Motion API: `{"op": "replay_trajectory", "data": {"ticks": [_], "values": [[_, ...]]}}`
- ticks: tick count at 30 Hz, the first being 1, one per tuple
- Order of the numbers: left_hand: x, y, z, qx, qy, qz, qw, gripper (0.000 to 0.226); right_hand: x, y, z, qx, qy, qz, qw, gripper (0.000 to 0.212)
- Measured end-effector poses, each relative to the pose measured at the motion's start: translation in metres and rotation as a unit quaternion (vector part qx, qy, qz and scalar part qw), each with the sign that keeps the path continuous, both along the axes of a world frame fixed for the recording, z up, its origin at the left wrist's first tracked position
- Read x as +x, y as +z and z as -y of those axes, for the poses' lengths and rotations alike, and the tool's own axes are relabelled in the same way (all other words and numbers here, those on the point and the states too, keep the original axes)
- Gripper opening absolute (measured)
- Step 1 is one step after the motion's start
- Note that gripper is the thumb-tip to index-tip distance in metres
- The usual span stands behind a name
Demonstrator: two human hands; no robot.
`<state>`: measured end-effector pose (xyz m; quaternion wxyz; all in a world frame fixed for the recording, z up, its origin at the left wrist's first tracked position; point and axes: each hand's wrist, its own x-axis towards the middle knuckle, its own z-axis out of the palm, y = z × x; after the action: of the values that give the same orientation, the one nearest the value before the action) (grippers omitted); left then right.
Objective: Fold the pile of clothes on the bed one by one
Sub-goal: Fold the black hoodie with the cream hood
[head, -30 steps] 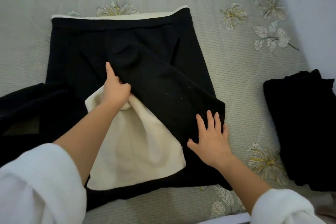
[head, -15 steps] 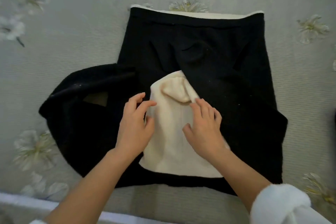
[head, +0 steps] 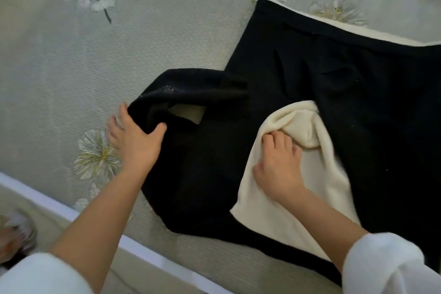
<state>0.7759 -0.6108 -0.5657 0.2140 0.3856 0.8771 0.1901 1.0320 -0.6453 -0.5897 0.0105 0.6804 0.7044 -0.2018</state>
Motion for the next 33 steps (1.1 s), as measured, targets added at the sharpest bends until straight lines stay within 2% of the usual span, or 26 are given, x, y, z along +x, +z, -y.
{"op": "replay_trajectory", "data": {"ticks": [3,5,7,9,10,12,14,16,18,19,20,22,24,25,28,30,31,32,33], "values": [[-0.018,-0.009,-0.002,-0.020,0.018,0.061,0.998,0.107,-0.019,0.012,-0.024,0.053,0.020,-0.022,0.998,0.049],[-0.024,-0.013,0.000,-0.029,0.020,0.107,0.994,0.110,-0.036,0.019,-0.042,0.054,0.019,-0.108,0.993,0.059],[-0.025,-0.016,0.004,-0.024,0.022,0.143,0.989,0.106,-0.054,0.025,-0.061,-0.003,-0.015,-0.234,0.972,0.076],[-0.021,-0.017,0.007,-0.003,0.047,0.199,0.979,0.094,-0.070,0.025,-0.079,-0.020,-0.023,-0.277,0.960,0.084],[-0.019,-0.017,0.007,0.010,0.075,0.239,0.968,0.089,-0.074,0.024,-0.087,-0.020,-0.013,-0.263,0.964,0.079],[-0.019,-0.019,0.006,0.038,0.143,0.301,0.942,0.083,-0.079,0.022,-0.101,-0.032,-0.022,-0.243,0.969,0.052],[-0.018,-0.016,0.006,0.044,0.184,0.307,0.933,0.079,-0.079,0.022,-0.108,-0.029,-0.060,-0.284,0.957,0.031],[-0.017,-0.009,0.003,0.045,0.174,0.290,0.940,0.055,-0.077,0.030,-0.115,0.010,-0.097,-0.332,0.938,0.023],[-0.012,0.002,0.002,0.055,0.120,0.275,0.952,0.020,-0.068,0.044,-0.132,0.031,-0.190,-0.423,0.886,0.023],[-0.007,0.009,0.001,0.065,0.087,0.256,0.960,0.014,-0.060,0.052,-0.144,0.042,-0.247,-0.457,0.853,0.025],[-0.001,0.016,0.000,0.083,0.048,0.218,0.971,0.013,-0.048,0.060,-0.157,0.063,-0.296,-0.472,0.828,0.027],[0.014,0.034,-0.002,0.149,-0.060,0.103,0.982,0.018,-0.015,0.075,-0.181,0.130,-0.346,-0.428,0.825,0.025],[0.040,0.052,-0.001,0.226,-0.198,0.018,0.954,0.024,0.022,0.090,-0.199,0.197,-0.365,-0.378,0.828,0.022],[0.056,0.057,0.001,0.243,-0.263,0.012,0.934,0.025,0.038,0.098,-0.205,0.226,-0.376,-0.380,0.814,0.022],[0.106,0.054,0.017,0.170,-0.443,0.073,0.877,0.039,0.081,0.107,-0.198,0.290,-0.445,-0.402,0.746,0.021],[0.126,0.039,0.034,0.093,-0.543,0.042,0.833,0.053,0.104,0.092,-0.178,0.246,-0.536,-0.444,0.675,0.015],[0.130,0.028,0.042,0.073,-0.566,0.006,0.821,0.060,0.113,0.080,-0.165,0.185,-0.583,-0.465,0.640,0.021],[0.130,0.020,0.050,0.055,-0.567,-0.021,0.822,0.065,0.119,0.066,-0.151,0.102,-0.613,-0.484,0.616,0.031],[0.127,0.013,0.055,0.031,-0.555,-0.037,0.831,0.070,0.122,0.055,-0.137,0.022,-0.623,-0.495,0.605,0.039]]}}
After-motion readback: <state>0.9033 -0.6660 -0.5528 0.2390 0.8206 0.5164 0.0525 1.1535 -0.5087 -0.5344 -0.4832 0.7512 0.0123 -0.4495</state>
